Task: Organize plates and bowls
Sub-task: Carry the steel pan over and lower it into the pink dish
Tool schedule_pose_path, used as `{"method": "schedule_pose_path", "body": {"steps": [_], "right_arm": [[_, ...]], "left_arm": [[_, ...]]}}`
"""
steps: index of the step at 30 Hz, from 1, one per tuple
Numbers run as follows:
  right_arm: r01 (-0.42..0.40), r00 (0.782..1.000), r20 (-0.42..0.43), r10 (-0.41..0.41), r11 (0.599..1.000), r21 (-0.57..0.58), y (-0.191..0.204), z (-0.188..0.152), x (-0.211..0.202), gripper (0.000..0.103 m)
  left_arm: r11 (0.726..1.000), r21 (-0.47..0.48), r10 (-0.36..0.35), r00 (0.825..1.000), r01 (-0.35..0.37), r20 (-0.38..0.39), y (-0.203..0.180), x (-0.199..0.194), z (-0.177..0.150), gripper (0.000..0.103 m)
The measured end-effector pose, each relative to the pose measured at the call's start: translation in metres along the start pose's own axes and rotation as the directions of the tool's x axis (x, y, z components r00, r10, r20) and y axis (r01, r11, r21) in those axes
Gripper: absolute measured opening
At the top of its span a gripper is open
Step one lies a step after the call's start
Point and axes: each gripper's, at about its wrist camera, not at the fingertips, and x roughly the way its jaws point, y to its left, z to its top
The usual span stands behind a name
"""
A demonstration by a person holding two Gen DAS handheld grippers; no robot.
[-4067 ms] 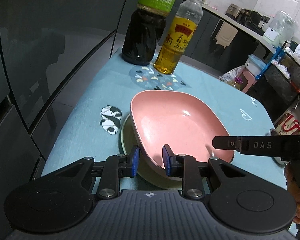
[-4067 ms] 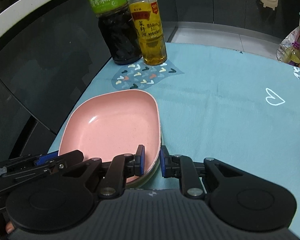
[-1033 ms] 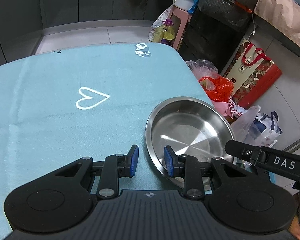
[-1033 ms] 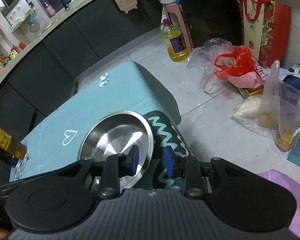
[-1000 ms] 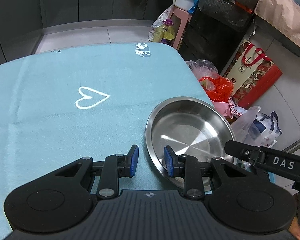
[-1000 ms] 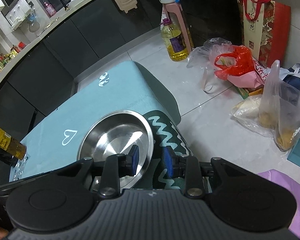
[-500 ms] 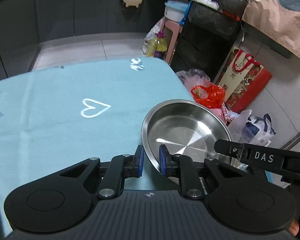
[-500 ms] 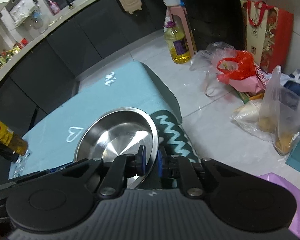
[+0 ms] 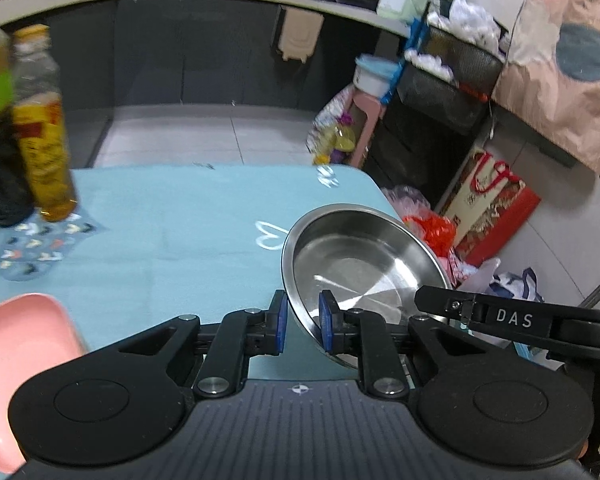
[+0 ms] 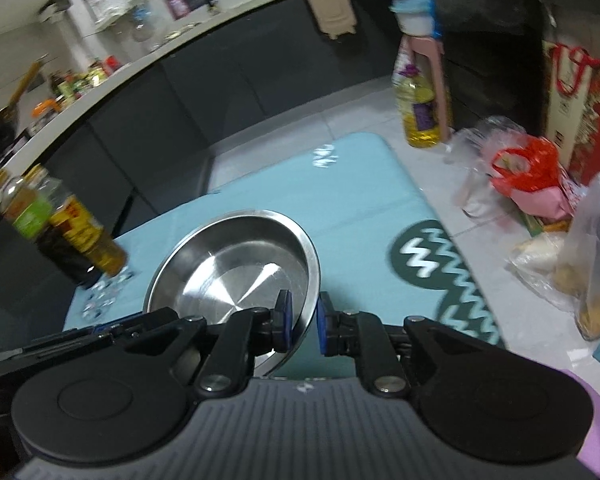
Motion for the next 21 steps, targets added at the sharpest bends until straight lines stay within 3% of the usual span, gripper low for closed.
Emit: {"method": "schedule_pose_path", "body": {"steps": [9, 21], "right_arm": [[-0.090, 0.995, -0.053, 0.084, 0.989, -0.114, 0.071, -0.013, 0.011, 0.000], [-0.180, 0.978, -0.153, 0.144, 0.950, -0.255, 0.156, -0.039, 0.034, 0.000]], "left_arm": [[0.994, -0.080, 0.080, 0.993, -0.073, 0.092, 0.060, -0.066, -0.020, 0.015], [0.965, -0.220, 0.169, 0.981, -0.146, 0.093, 0.142, -0.108, -0.049, 0.015]]}}
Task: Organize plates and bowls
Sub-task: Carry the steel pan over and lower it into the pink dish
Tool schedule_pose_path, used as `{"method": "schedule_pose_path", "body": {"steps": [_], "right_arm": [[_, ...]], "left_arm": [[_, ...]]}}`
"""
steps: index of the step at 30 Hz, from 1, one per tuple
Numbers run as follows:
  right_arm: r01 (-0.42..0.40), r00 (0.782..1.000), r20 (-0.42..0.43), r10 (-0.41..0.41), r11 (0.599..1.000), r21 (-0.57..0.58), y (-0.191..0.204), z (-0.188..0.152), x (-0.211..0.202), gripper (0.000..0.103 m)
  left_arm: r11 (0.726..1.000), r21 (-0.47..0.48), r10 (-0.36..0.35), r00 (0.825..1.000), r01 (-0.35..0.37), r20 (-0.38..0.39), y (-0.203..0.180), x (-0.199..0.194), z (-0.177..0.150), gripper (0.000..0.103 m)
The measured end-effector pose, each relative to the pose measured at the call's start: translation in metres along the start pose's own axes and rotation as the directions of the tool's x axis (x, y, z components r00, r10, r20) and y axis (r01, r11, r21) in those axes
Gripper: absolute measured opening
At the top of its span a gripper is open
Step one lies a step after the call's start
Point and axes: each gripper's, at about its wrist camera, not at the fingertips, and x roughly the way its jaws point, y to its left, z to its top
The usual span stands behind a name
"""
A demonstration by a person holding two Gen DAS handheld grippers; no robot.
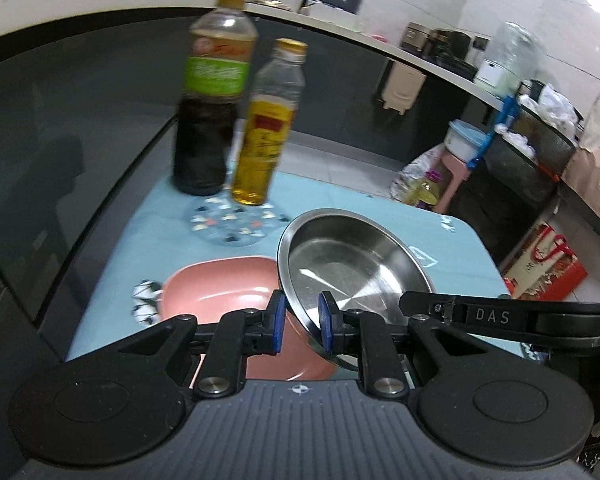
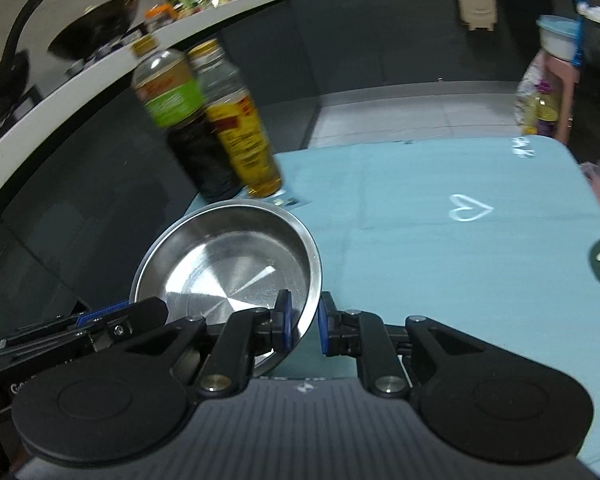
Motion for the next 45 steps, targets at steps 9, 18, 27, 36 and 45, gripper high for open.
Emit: {"method": "schedule_pose_path", "body": {"steps": [9, 18, 27, 36, 45], "right_arm": [[0.003, 0.996, -0.087, -0.007, 0.999, -0.049, 0.031, -0.008, 0.031, 0.000], [0.017, 0.992, -0.125, -0.028, 0.996, -0.087, 0.045, -0.010, 0.048, 0.000], [0.020, 0.987, -0.154, -0.035, 0.995, -0.099, 0.049, -0.012, 0.059, 0.000], [0.034, 0.987, -0.152, -0.051, 0.993, -0.114, 0.050, -0.015, 0.061, 0.000], [0.039, 0.990, -0.135, -0.051, 0.995, -0.089, 0.043, -0.012, 0.053, 0.000]], "left_arm": [[0.998, -0.056, 0.030, 0.999, -0.032, -0.045, 0.037, 0.007, -0.013, 0.016], [0.996, -0.075, 0.044, 0.996, -0.050, -0.073, 0.055, 0.018, -0.018, 0.016], [0.996, -0.057, 0.065, 0.993, -0.071, -0.099, 0.059, 0.026, -0.022, 0.017], [0.996, -0.040, 0.080, 0.992, -0.084, -0.093, 0.060, 0.026, -0.025, 0.018], [0.993, -0.065, 0.096, 0.991, -0.103, -0.097, 0.065, 0.024, -0.026, 0.020]]}}
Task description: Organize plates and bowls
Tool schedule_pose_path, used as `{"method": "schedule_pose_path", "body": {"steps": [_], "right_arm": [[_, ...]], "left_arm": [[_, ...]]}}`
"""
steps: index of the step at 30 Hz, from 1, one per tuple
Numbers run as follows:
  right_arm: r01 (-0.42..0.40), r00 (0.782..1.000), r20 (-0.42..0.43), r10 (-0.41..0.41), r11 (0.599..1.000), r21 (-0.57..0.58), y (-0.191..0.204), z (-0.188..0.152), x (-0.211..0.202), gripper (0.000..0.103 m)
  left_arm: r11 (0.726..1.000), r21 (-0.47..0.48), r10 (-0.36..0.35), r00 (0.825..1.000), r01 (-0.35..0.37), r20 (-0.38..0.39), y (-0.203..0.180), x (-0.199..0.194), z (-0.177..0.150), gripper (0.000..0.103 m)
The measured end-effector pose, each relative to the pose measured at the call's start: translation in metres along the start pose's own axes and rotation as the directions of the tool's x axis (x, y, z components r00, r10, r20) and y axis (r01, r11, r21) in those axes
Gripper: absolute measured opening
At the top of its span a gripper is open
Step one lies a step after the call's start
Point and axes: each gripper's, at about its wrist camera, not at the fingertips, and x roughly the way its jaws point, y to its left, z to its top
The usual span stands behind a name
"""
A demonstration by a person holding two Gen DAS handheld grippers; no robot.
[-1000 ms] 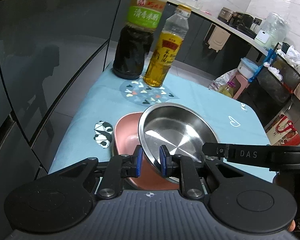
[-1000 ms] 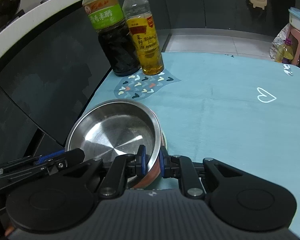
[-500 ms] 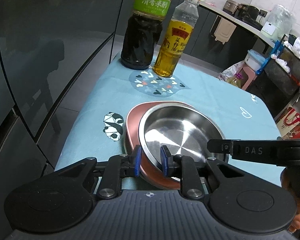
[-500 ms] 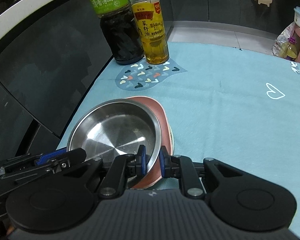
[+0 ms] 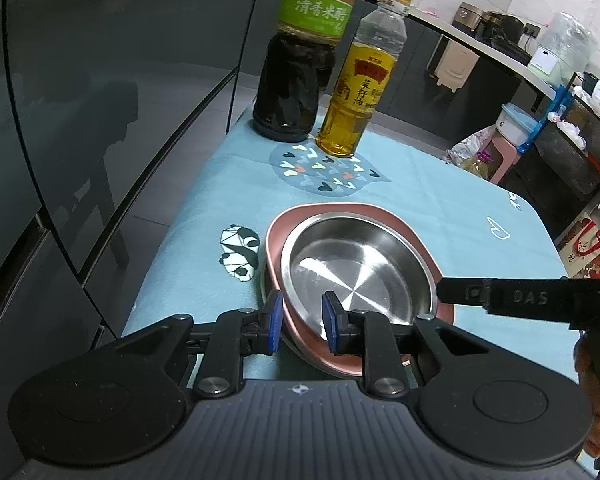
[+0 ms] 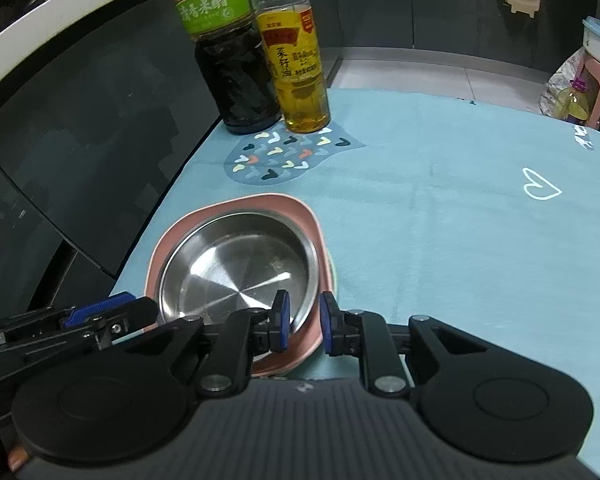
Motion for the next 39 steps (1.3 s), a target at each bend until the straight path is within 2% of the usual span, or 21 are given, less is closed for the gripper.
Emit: {"method": "schedule_pose_path", "body": {"steps": [5, 11, 16, 23, 28, 33, 39], "right_arm": [[-0.008, 1.000, -0.009, 0.008, 0.999, 0.049, -0.012, 0.000, 0.001, 0.013], [-0.012, 1.000, -0.014, 0.013, 0.997, 0.077, -0.020, -0.002, 0.002, 0.019], [-0.019, 0.999, -0.031, 0.022, 0.997, 0.074, -0.019, -0.002, 0.005, 0.019], [-0.022, 0.998, -0.053, 0.026, 0.996, 0.087, -0.022, -0.002, 0.013, 0.020], [-0.037, 0.997, -0.061, 0.043, 0.995, 0.098, -0.023, 0.000, 0.017, 0.022], [-0.073, 0.992, -0.097, 0.085, 0.990, 0.119, -0.024, 0.003, 0.025, 0.022], [-0.073, 0.988, -0.128, 0.089, 0.990, 0.123, -0.024, 0.004, 0.035, 0.022]], "left_arm": [[1.000, -0.026, 0.005, 1.000, -0.005, -0.012, 0.004, 0.001, 0.000, 0.022], [0.999, -0.052, 0.008, 1.000, -0.009, -0.019, 0.008, 0.003, -0.003, 0.026], [0.998, -0.056, -0.005, 0.999, 0.002, -0.043, 0.008, 0.008, -0.005, 0.027], [0.997, -0.070, -0.014, 0.999, 0.011, -0.038, 0.011, 0.013, -0.006, 0.034], [0.995, -0.091, -0.033, 0.998, 0.029, -0.045, 0.013, 0.017, -0.005, 0.035], [0.993, -0.110, -0.046, 0.997, 0.038, -0.067, 0.013, 0.022, -0.003, 0.035], [0.994, -0.105, -0.041, 0.996, 0.032, -0.079, 0.010, 0.030, -0.004, 0.039]]}}
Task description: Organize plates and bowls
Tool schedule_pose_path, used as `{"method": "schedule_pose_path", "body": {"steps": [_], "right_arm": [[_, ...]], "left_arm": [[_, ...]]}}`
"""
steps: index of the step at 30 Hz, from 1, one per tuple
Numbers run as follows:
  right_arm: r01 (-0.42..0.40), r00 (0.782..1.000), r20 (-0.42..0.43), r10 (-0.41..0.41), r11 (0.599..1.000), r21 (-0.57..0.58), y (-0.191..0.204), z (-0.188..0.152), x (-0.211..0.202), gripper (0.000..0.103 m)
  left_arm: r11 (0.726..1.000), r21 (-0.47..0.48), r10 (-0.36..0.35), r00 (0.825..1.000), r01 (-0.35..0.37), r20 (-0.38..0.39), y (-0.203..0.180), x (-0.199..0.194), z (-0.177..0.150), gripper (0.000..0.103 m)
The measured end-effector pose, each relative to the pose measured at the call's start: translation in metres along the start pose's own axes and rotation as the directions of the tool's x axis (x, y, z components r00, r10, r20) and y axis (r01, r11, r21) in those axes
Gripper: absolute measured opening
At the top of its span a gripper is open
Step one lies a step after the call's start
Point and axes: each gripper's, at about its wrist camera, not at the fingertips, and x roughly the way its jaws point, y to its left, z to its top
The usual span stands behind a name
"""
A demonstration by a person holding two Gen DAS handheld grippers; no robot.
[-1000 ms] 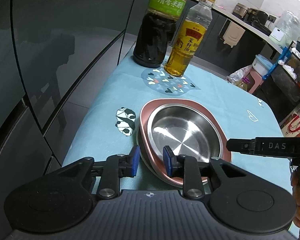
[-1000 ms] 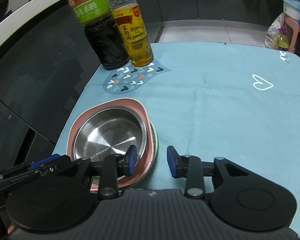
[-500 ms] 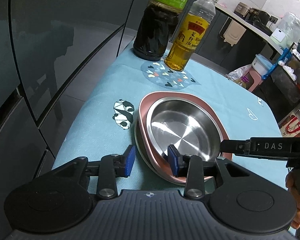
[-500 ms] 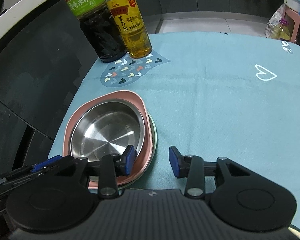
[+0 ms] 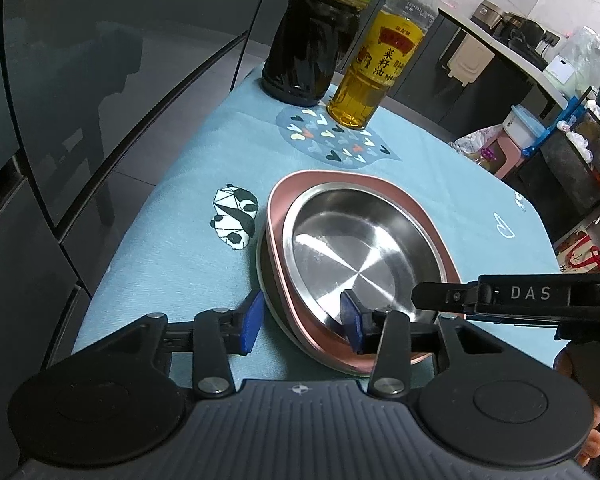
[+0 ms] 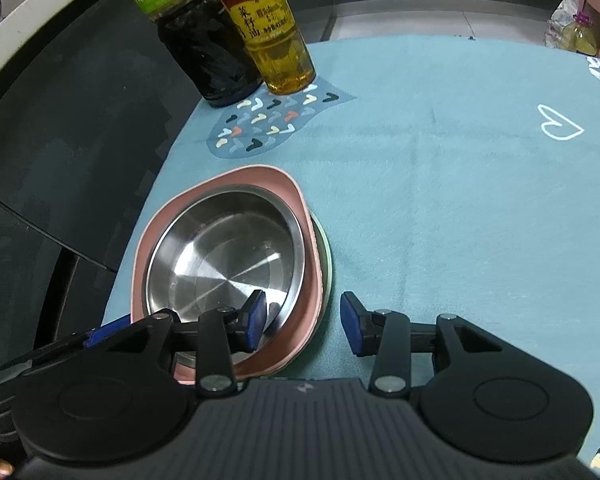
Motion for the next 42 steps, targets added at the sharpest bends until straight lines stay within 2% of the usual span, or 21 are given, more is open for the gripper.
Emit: {"method": "schedule_pose_path", "body": {"steps": [6, 37, 38, 42], "right_arm": [[-0.006, 1.000, -0.016, 0.006, 1.000, -0.005, -0.001, 0.002, 0.005, 0.022], [0.001, 1.000, 0.001, -0.001, 0.998, -0.056, 0.004, 0.001, 0.006, 0.023], [0.000, 1.000, 0.002, 0.000, 0.998, -0.064, 0.006, 0.001, 0.007, 0.018], [0.035, 0.999, 0.013, -0.034, 0.995, -0.093, 0.012, -0.002, 0.006, 0.017]], "left_arm": [[1.000, -0.022, -0.010, 1.000, 0.010, -0.012, 0.003, 0.006, 0.002, 0.040], [1.000, 0.010, 0.001, 1.000, -0.001, 0.010, 0.000, 0.004, -0.001, 0.041], [1.000, 0.015, 0.006, 1.000, -0.007, 0.013, -0.001, 0.004, -0.001, 0.041], [0.999, 0.050, 0.020, 0.999, -0.021, 0.033, -0.005, 0.000, -0.003, 0.037]]}}
